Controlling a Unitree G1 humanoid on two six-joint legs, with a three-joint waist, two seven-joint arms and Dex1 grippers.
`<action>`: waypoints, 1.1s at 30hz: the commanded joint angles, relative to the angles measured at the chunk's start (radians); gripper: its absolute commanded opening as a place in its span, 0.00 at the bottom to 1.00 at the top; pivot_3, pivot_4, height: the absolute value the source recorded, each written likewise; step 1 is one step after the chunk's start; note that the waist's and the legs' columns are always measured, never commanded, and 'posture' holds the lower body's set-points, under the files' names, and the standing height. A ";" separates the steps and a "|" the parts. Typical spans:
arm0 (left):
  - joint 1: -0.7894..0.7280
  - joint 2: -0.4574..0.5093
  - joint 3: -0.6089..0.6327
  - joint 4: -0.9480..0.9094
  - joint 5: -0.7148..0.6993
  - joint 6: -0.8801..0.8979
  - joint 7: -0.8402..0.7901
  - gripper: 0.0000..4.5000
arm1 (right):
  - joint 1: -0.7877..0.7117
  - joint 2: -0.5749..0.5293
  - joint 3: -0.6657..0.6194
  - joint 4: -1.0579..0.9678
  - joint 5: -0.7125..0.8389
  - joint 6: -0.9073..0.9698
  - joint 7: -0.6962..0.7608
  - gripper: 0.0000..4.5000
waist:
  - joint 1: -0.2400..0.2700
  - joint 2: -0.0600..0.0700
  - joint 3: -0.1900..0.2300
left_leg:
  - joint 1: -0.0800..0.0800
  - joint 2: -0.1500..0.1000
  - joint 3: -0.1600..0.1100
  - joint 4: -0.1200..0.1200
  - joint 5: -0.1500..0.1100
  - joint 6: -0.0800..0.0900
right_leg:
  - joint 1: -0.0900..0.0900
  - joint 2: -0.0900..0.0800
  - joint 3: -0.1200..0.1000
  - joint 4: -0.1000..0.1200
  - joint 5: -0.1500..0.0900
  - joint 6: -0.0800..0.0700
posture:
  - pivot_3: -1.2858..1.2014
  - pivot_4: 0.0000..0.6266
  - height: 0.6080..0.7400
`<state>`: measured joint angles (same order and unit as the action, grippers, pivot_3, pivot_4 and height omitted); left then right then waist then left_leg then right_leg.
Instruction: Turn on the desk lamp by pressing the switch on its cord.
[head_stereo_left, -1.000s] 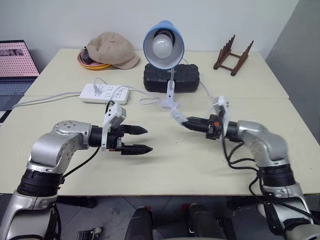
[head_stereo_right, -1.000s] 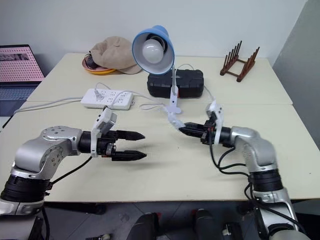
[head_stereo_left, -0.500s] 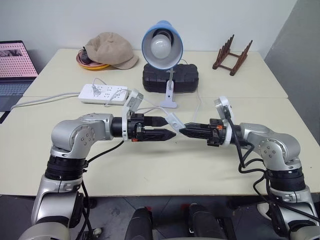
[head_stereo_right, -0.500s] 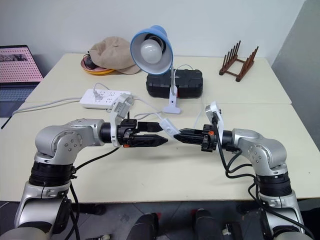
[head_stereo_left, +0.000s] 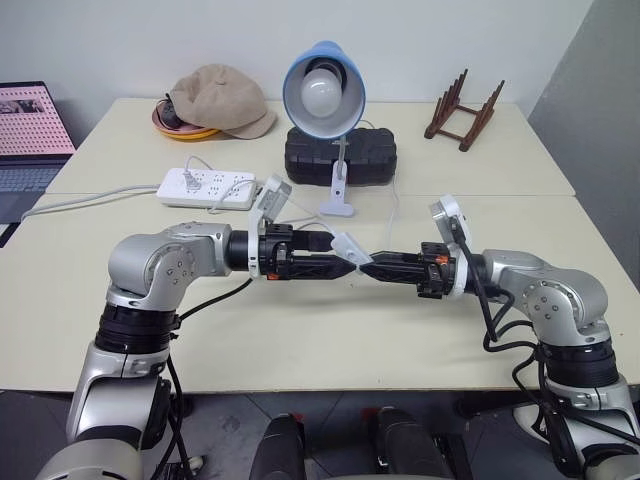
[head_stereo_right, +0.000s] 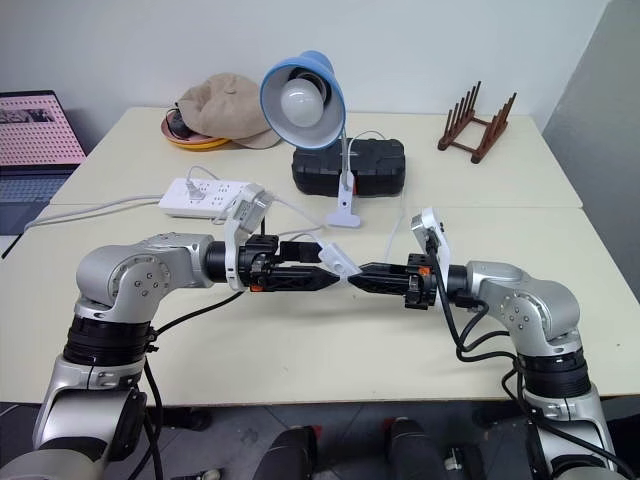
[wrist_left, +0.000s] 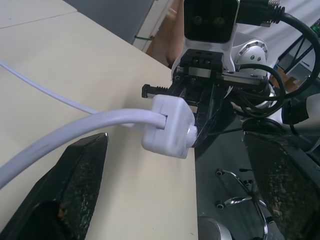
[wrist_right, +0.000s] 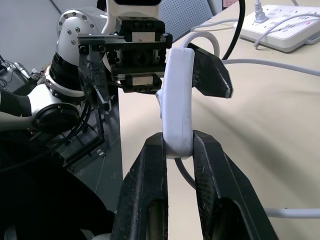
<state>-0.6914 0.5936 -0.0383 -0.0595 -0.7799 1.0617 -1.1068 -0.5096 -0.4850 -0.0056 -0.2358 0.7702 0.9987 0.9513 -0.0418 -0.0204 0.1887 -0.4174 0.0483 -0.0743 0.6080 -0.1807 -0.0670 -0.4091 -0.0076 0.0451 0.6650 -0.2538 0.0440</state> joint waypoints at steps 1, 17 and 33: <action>-0.023 0.003 0.006 -0.009 -0.020 -0.003 -0.019 0.77 | -0.002 -0.011 -0.007 -0.042 0.037 0.003 -0.001 0.08 | 0.000 0.000 0.000 | 0.000 0.000 0.000 0.000 0.000 0.000 | 0.000 0.000 0.000 0.000 0.000 0.000 | 0.52 0.24 1.00; -0.018 0.010 -0.002 -0.019 -0.016 -0.007 -0.037 0.16 | -0.002 -0.006 0.007 -0.043 0.048 -0.003 -0.012 0.08 | 0.000 0.000 0.000 | 0.000 0.000 0.000 0.000 0.000 0.000 | 0.000 0.000 0.000 0.000 0.000 0.000 | 0.52 0.24 1.00; 0.105 0.109 0.054 -0.075 -0.009 -0.019 -0.021 0.55 | -0.054 -0.029 0.028 0.036 0.011 -0.055 0.017 0.08 | -0.008 0.000 0.000 | 0.000 0.000 0.000 0.000 0.000 0.000 | 0.000 0.000 0.000 0.000 0.000 0.000 | 0.52 0.24 1.00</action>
<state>-0.6214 0.6578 -0.0309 -0.0831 -0.7986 1.0653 -1.1264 -0.5290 -0.4979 0.0285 -0.2174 0.7978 0.9847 0.9450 -0.0498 -0.0204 0.1887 -0.4173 0.0484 -0.0742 0.6079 -0.1807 -0.0670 -0.4095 -0.0076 0.0454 0.6650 -0.2539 0.0438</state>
